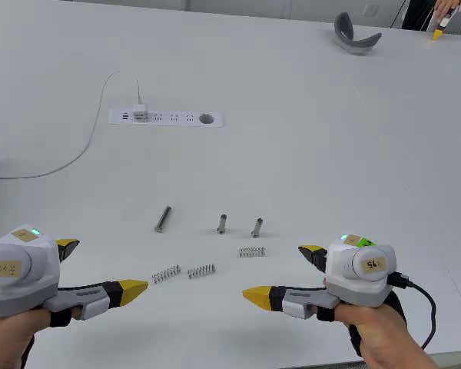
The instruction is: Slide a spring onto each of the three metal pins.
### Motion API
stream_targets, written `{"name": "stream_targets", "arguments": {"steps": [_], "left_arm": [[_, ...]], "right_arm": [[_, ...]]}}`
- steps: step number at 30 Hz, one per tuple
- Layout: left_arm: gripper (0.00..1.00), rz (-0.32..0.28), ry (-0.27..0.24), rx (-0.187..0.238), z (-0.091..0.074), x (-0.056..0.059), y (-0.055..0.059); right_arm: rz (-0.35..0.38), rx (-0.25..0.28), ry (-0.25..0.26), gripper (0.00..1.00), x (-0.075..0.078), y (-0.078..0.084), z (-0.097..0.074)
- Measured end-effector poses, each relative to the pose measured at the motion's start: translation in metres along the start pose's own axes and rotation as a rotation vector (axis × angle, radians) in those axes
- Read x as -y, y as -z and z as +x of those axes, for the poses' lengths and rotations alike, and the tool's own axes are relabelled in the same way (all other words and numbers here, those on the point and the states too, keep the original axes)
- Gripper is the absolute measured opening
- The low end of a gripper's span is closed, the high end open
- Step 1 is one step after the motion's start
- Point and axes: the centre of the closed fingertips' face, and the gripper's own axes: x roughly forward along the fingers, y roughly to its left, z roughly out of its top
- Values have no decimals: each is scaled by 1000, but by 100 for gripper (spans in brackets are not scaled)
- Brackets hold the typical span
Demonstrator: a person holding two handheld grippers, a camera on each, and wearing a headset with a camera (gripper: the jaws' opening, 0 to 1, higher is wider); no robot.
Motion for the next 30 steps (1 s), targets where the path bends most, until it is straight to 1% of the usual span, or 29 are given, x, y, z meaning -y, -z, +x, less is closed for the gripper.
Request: {"name": "stream_targets", "arguments": {"steps": [2, 8, 12, 25, 30], "left_arm": [[92, 0, 0, -2, 0, 0, 1], [92, -3, -2, -5, -2, -2, 2], [92, -4, -2, -3, -2, -2, 0], [91, -6, 10, -10, 2, -2, 2], [90, -6, 16, -9, 5, -2, -1]], "right_arm": [[-11, 10, -1, 94, -1, -2, 0], [-31, -1, -13, 94, -4, 0, 3], [-37, 3, -18, 94, -6, -1, 3], [-23, -9, -17, 93, -5, 2, 2], [-18, -19, -10, 93, -4, 5, 1]]}}
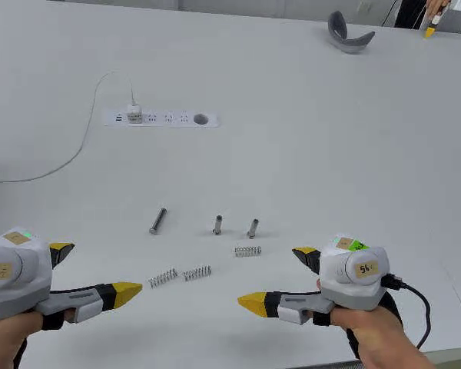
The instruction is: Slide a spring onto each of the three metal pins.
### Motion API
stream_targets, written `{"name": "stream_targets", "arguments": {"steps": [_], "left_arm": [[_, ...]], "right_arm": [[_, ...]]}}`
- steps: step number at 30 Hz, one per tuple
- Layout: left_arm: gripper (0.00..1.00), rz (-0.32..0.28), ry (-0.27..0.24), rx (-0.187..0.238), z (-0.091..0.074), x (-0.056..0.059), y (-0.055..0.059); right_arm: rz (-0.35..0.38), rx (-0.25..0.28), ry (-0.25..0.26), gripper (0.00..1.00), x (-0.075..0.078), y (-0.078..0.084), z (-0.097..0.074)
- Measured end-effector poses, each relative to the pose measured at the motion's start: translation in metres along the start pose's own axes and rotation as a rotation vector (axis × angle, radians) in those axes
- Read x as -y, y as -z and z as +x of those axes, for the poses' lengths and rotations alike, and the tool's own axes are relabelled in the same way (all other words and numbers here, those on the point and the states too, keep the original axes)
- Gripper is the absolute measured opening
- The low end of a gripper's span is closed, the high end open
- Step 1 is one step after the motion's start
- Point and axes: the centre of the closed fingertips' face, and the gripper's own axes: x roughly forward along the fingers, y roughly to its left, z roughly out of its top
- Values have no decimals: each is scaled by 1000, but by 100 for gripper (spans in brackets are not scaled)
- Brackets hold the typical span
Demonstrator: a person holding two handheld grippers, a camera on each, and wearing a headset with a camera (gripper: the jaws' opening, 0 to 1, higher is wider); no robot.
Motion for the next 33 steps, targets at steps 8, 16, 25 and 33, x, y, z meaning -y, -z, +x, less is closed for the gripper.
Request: {"name": "stream_targets", "arguments": {"steps": [8, 16, 25, 33], "left_arm": [[90, 2, 12, -4, 9, 0, -4], [90, 12, 16, -13, 17, -4, -6], [89, 13, 20, -15, 26, -9, -12], [88, 27, 30, -22, 37, -10, -17]], "right_arm": [[5, -2, 4, 93, 2, 0, 0], [7, -5, 6, 92, 3, 2, -1], [11, -10, 4, 92, 1, 4, -2], [18, -8, 6, 92, 1, 6, -3]]}}
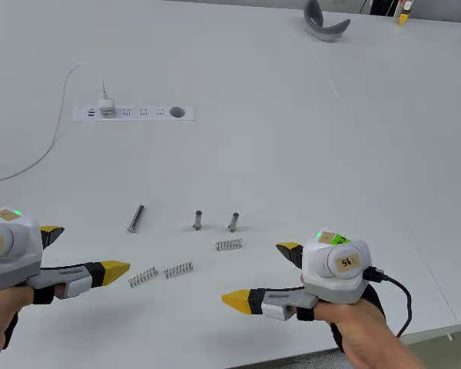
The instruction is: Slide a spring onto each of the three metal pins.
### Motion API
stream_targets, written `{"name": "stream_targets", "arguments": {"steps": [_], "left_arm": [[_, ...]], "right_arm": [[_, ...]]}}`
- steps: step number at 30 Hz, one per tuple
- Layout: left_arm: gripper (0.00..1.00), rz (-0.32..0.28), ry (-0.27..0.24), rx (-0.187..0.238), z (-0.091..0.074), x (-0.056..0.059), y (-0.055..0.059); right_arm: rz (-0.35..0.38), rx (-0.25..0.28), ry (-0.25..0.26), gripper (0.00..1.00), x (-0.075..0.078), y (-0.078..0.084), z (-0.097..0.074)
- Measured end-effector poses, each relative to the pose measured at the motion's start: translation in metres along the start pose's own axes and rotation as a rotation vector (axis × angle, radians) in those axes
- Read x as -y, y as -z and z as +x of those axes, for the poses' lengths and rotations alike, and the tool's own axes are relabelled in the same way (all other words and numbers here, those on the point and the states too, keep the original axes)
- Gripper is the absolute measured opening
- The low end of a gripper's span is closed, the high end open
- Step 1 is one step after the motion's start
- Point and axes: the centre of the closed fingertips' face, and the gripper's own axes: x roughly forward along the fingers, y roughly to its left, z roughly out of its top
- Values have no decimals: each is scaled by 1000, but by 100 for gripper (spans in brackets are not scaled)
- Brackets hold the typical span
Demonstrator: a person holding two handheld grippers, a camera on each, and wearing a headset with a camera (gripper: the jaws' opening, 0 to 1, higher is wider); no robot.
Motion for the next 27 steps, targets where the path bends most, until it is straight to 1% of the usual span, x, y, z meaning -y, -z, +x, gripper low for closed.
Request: {"name": "stream_targets", "arguments": {"steps": [12, 17, 22, 27], "left_arm": [[87, 6, 8, -8, 17, -3, -5], [87, 2, 15, -6, 26, -5, -9], [86, 7, 17, -10, 36, -8, -13], [84, 19, 18, -23, 50, -13, -14]], "right_arm": [[8, -6, -4, 91, -2, 3, -1], [12, -5, -3, 91, -1, 4, -2], [14, -9, -7, 91, -4, 6, -1], [21, -14, -8, 91, -5, 9, -1]]}}
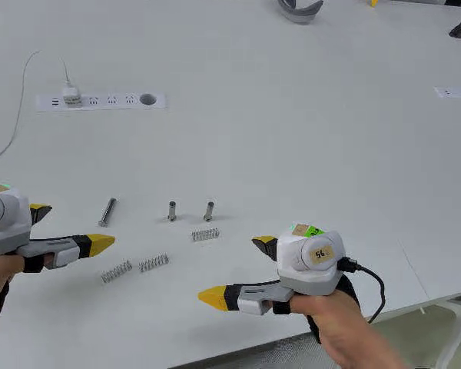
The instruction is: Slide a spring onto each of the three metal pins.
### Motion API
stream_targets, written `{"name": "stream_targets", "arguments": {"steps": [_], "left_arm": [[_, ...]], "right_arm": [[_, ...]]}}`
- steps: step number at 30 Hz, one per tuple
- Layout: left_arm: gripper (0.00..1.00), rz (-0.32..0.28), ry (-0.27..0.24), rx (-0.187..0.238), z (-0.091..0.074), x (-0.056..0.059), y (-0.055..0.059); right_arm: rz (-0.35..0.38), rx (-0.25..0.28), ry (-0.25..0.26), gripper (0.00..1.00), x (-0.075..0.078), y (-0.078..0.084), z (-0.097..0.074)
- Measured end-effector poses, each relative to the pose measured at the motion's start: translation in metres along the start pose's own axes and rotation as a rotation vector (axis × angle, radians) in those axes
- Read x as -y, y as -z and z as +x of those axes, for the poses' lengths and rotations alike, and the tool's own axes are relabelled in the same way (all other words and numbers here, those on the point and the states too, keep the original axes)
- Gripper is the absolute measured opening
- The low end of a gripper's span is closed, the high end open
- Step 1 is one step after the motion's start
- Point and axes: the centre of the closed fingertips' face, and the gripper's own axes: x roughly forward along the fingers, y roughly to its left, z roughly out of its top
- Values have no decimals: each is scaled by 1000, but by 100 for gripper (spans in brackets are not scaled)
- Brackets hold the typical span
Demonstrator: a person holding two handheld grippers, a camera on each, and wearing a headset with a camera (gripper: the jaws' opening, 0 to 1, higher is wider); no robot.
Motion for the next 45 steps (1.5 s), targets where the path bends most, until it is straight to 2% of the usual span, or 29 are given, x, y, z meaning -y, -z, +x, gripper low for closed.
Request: {"name": "stream_targets", "arguments": {"steps": [11, 23, 33, 39, 45], "left_arm": [[80, -18, -4, -13, 29, -11, 0], [72, -44, -1, -27, 60, -12, 1], [51, -53, -29, -53, 83, -20, 4], [32, -62, -62, -78, 87, -23, 6], [28, -51, -82, -92, 93, -25, 6]], "right_arm": [[7, -10, 1, 91, 0, 4, 0], [16, -18, 4, 90, 0, 8, -2], [30, -22, 11, 90, 3, 11, -2], [36, -27, 5, 89, 2, 13, -1], [40, -26, 5, 89, 2, 14, -1]]}}
